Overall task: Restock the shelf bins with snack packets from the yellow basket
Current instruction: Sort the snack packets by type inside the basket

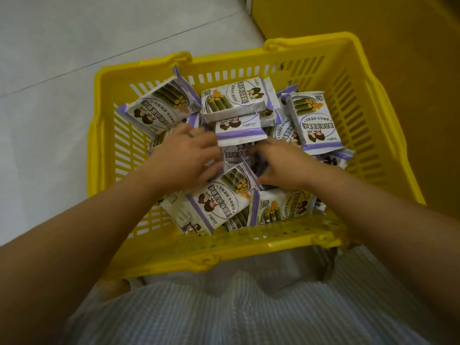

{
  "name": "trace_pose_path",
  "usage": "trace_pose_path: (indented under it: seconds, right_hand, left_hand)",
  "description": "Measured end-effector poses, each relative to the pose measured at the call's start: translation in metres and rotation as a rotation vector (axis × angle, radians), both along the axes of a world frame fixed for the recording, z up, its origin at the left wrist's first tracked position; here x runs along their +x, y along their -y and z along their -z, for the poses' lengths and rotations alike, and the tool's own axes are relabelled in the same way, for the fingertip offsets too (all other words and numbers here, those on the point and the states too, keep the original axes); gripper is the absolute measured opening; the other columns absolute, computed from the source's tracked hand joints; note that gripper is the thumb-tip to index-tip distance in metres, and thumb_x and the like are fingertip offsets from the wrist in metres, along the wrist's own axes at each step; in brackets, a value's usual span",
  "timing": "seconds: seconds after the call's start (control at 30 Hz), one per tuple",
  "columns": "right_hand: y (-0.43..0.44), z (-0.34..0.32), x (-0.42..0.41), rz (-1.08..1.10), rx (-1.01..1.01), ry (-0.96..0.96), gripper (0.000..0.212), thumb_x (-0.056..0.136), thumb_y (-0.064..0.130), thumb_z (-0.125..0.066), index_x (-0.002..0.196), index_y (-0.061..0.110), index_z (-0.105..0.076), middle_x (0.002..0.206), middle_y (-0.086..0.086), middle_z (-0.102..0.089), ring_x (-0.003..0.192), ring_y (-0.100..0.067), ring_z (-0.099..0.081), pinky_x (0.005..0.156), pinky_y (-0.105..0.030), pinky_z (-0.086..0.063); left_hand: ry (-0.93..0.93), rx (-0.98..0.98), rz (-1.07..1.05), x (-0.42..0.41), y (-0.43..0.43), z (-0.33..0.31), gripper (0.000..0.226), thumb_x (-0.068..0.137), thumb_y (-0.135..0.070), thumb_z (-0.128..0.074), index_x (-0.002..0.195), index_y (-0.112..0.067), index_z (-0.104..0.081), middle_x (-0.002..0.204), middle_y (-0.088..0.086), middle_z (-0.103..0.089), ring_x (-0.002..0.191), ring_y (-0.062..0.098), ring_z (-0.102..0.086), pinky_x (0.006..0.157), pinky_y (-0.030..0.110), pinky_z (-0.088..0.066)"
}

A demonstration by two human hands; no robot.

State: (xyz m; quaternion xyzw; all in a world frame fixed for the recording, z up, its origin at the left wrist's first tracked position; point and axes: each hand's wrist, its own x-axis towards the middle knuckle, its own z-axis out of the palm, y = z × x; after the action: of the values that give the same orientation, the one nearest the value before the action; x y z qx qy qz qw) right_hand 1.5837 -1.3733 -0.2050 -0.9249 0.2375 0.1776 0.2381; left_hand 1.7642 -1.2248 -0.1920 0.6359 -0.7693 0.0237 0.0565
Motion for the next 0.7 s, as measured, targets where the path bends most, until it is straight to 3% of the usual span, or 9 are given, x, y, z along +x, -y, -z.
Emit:
trace_pose_path:
  seconds: [0.1, 0.2, 0.3, 0.4, 0.47, 0.53, 0.6, 0.7]
  right_hand:
    - [0.004, -0.004, -0.001, 0.062, 0.014, -0.015, 0.067, 0.077, 0.011, -0.072, 0.136, 0.015, -0.041, 0.123, -0.010, -0.051, 0.107, -0.029, -0.053, 0.076, -0.032, -0.043]
    - [0.005, -0.007, -0.001, 0.002, -0.078, -0.097, 0.050, 0.077, 0.004, -0.066, 0.123, 0.015, -0.049, 0.107, -0.011, -0.059, 0.090, -0.029, -0.058, 0.062, -0.032, -0.043]
    - [0.005, -0.011, -0.004, -0.039, -0.081, -0.088, 0.038, 0.077, 0.004, -0.063, 0.113, 0.018, -0.059, 0.102, -0.006, -0.061, 0.088, -0.026, -0.058, 0.063, -0.032, -0.047]
    - [0.010, -0.022, -0.007, -0.015, 0.019, -0.008, 0.037, 0.077, 0.012, -0.073, 0.111, 0.022, -0.063, 0.094, 0.005, -0.061, 0.077, -0.011, -0.055, 0.063, -0.024, -0.043]
    - [0.016, -0.038, -0.008, 0.092, 0.114, 0.097, 0.033, 0.077, 0.019, -0.078, 0.106, 0.025, -0.063, 0.085, 0.016, -0.056, 0.069, 0.002, -0.049, 0.058, -0.016, -0.037]
    - [0.026, -0.056, -0.009, 0.239, 0.188, 0.213, 0.031, 0.076, 0.025, -0.079, 0.102, 0.026, -0.063, 0.089, 0.020, -0.055, 0.074, 0.006, -0.051, 0.062, -0.015, -0.039]
    - [0.038, -0.072, -0.010, 0.365, 0.205, 0.306, 0.031, 0.075, 0.027, -0.079, 0.103, 0.025, -0.064, 0.091, 0.014, -0.060, 0.078, 0.002, -0.056, 0.065, -0.019, -0.044]
    - [0.051, -0.084, -0.014, 0.522, 0.137, 0.426, 0.021, 0.079, 0.022, -0.073, 0.097, 0.023, -0.063, 0.088, 0.005, -0.061, 0.077, -0.009, -0.058, 0.063, -0.021, -0.044]
  left_hand:
    - [0.172, 0.380, -0.027, -0.017, -0.008, 0.010, 0.057, 0.089, -0.065, -0.028, 0.106, -0.024, -0.062, 0.097, -0.006, -0.067, 0.096, 0.019, -0.058, 0.093, 0.041, -0.028]
    - [0.210, 0.478, -0.119, -0.029, -0.011, 0.019, 0.061, 0.084, -0.070, -0.036, 0.118, -0.023, -0.055, 0.100, -0.003, -0.067, 0.104, 0.019, -0.056, 0.097, 0.042, -0.017]
    - [-0.014, 0.463, -0.174, -0.029, -0.007, 0.014, 0.046, 0.083, -0.065, -0.051, 0.116, -0.033, -0.055, 0.087, -0.011, -0.064, 0.095, 0.014, -0.057, 0.094, 0.036, -0.020]
    - [-0.380, 0.530, -0.225, -0.025, -0.004, -0.004, 0.031, 0.083, -0.049, -0.065, 0.111, -0.037, -0.063, 0.096, -0.016, -0.067, 0.079, 0.006, -0.057, 0.080, 0.028, -0.035]
    - [-0.705, 0.614, -0.307, -0.016, 0.000, -0.023, 0.022, 0.081, -0.042, -0.071, 0.102, -0.036, -0.067, 0.089, -0.016, -0.069, 0.071, 0.002, -0.062, 0.066, 0.025, -0.047]
    - [-0.925, 0.666, -0.390, 0.001, 0.004, -0.042, 0.025, 0.076, -0.044, -0.072, 0.099, -0.034, -0.070, 0.086, -0.012, -0.072, 0.071, 0.003, -0.068, 0.062, 0.021, -0.054]
    - [-0.999, 0.683, -0.449, 0.022, 0.005, -0.058, 0.032, 0.073, -0.046, -0.070, 0.102, -0.034, -0.070, 0.090, -0.011, -0.074, 0.077, 0.008, -0.072, 0.064, 0.023, -0.058]
    - [-1.022, 0.551, -0.538, 0.047, 0.001, -0.070, 0.035, 0.073, -0.046, -0.069, 0.106, -0.034, -0.070, 0.092, -0.007, -0.075, 0.081, 0.014, -0.073, 0.067, 0.030, -0.058]
